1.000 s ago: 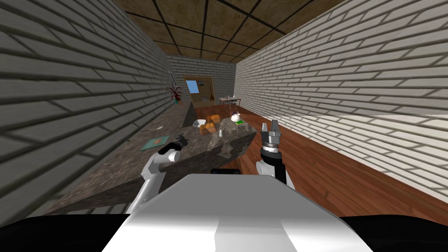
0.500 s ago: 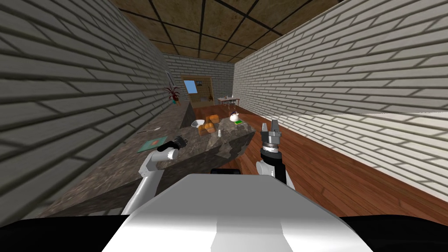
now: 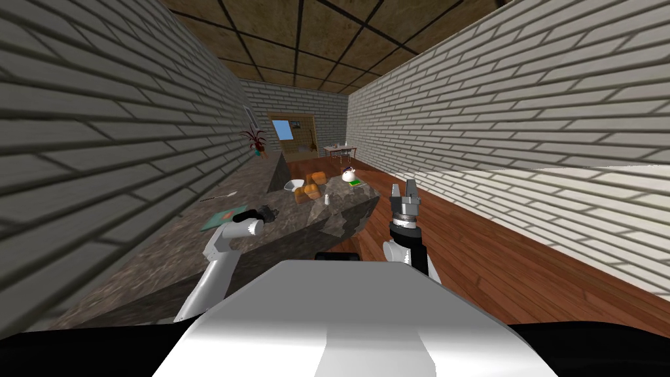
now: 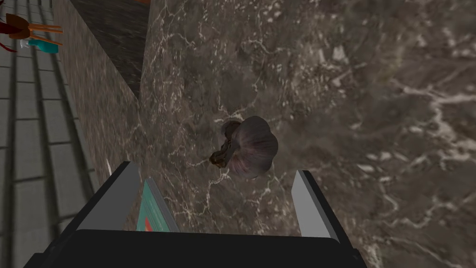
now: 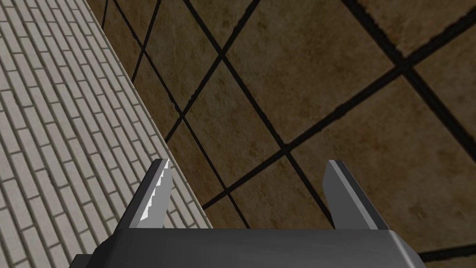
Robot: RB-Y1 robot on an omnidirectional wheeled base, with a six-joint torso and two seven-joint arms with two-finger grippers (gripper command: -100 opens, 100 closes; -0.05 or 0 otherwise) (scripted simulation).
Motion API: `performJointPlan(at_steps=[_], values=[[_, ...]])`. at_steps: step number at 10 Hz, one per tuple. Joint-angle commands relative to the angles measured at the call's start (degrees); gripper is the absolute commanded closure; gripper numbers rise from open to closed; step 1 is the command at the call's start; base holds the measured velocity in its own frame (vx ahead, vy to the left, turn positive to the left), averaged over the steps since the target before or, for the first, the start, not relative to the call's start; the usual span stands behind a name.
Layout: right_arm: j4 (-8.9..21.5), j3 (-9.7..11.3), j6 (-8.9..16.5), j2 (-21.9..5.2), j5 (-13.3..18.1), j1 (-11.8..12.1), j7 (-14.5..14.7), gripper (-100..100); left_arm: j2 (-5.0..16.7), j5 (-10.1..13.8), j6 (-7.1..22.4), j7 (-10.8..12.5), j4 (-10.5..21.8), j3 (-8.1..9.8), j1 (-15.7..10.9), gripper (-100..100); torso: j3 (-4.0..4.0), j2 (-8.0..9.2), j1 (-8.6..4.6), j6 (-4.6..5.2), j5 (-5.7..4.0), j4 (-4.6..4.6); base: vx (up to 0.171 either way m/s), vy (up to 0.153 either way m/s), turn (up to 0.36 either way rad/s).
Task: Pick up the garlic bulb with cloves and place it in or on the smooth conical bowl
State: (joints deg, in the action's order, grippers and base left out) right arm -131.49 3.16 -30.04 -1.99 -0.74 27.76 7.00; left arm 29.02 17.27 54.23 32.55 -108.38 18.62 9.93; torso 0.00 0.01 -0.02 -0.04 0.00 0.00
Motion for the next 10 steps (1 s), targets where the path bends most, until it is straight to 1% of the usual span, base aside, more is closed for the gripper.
performJointPlan(at_steps=[1,2,3,4,7,8,10], values=[[0.0,0.0,0.0,0.0,0.0,0.0,0.0,0,0.4,0.0,1.6,0.5,0.4,0.18,-0.4,-100,0.00,0.00,0.00,0.00,0.00,0.00,0.002,-0.009,-0.021],[0.0,0.0,0.0,0.0,0.0,0.0,0.0,0,1.3,0.4,3.9,1.3,1.2,0.66,-1.0,-100,0.00,-0.01,-0.01,0.00,0.00,0.00,-0.004,0.001,-0.038],[0.0,0.0,0.0,0.0,0.0,0.0,0.0,0,2.2,0.7,5.5,2.0,1.8,1.10,-1.6,-100,0.01,0.01,0.02,0.00,0.00,0.00,-0.007,-0.004,-0.085],[0.0,0.0,0.0,0.0,0.0,0.0,0.0,0,2.2,0.7,6.1,2.0,1.8,1.10,-1.6,-100,0.01,0.02,0.02,0.01,0.00,0.01,-0.002,-0.003,-0.030],[0.0,0.0,0.0,0.0,0.0,0.0,0.0,0,4.5,1.5,11.2,3.8,3.2,2.17,-3.0,-100,-0.01,-0.01,-0.03,0.01,-0.01,0.00,0.001,-0.011,-0.050],[0.0,0.0,0.0,0.0,0.0,0.0,0.0,0,5.1,1.7,12.6,4.2,3.6,2.43,-3.3,-100,0.00,0.00,0.00,0.00,0.00,0.00,-0.007,0.002,-0.058],[0.0,0.0,0.0,0.0,0.0,0.0,0.0,0,6.0,2.0,14.5,4.8,4.0,2.81,-3.8,-100,0.00,0.01,0.02,-0.02,0.01,0.00,0.001,-0.003,-0.006]])
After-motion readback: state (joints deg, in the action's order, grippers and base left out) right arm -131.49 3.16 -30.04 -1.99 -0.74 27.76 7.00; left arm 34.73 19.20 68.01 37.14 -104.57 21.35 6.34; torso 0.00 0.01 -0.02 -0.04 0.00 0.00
